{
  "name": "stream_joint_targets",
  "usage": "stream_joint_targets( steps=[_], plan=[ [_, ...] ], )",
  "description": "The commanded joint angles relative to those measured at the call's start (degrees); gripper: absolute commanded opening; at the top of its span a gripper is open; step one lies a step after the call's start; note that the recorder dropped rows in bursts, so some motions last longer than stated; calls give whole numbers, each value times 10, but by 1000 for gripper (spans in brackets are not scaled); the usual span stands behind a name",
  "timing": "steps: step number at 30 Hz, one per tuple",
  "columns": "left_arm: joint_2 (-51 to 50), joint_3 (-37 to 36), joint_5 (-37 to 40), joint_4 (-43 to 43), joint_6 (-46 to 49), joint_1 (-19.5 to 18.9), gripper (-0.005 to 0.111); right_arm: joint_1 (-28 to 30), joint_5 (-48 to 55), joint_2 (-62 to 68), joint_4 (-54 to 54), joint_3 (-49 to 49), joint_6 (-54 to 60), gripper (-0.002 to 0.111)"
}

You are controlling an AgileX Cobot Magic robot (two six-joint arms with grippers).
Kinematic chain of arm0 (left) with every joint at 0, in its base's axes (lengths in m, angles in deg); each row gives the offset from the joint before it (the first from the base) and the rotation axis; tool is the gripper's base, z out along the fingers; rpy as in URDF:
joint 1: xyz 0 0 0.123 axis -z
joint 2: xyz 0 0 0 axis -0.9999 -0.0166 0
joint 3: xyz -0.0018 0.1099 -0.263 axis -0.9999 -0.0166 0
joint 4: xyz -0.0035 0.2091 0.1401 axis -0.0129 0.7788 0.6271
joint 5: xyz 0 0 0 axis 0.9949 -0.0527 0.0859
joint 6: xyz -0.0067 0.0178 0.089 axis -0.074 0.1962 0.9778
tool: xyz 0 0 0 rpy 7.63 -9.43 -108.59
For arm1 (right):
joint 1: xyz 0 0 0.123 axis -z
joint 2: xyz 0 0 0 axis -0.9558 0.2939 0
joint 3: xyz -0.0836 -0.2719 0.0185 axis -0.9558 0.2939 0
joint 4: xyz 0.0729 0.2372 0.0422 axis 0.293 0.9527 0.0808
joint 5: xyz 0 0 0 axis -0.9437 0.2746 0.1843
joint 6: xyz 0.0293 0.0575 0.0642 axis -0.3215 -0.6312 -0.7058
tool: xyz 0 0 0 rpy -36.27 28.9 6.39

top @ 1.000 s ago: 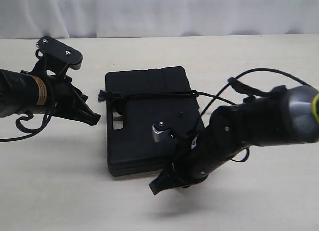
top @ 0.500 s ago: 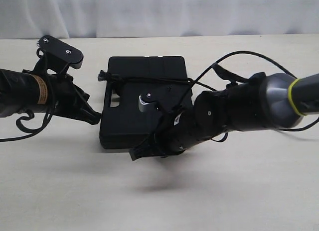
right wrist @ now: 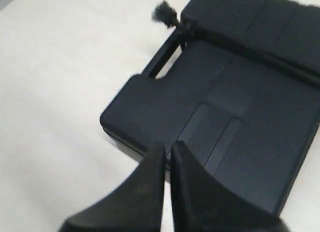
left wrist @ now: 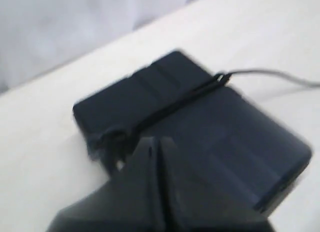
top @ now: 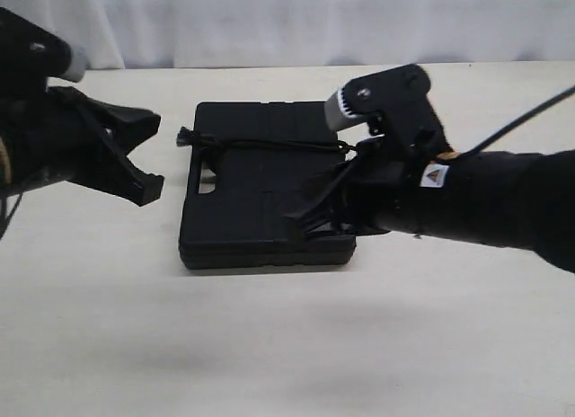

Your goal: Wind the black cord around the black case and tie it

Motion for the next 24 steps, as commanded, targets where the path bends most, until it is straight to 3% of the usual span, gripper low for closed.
stream_joint_targets(
  steps=[1, 12, 24],
  plan=[
    [80, -28, -81, -3, 3, 4, 0, 1, -6, -79, 2, 15, 15, 4],
    [215, -28, 57, -6, -47, 4, 0, 1, 77, -258, -21, 15, 40, 4],
    [361, -28, 64, -6, -59, 4, 0, 1, 137, -396, -21, 15, 32, 4]
  ],
)
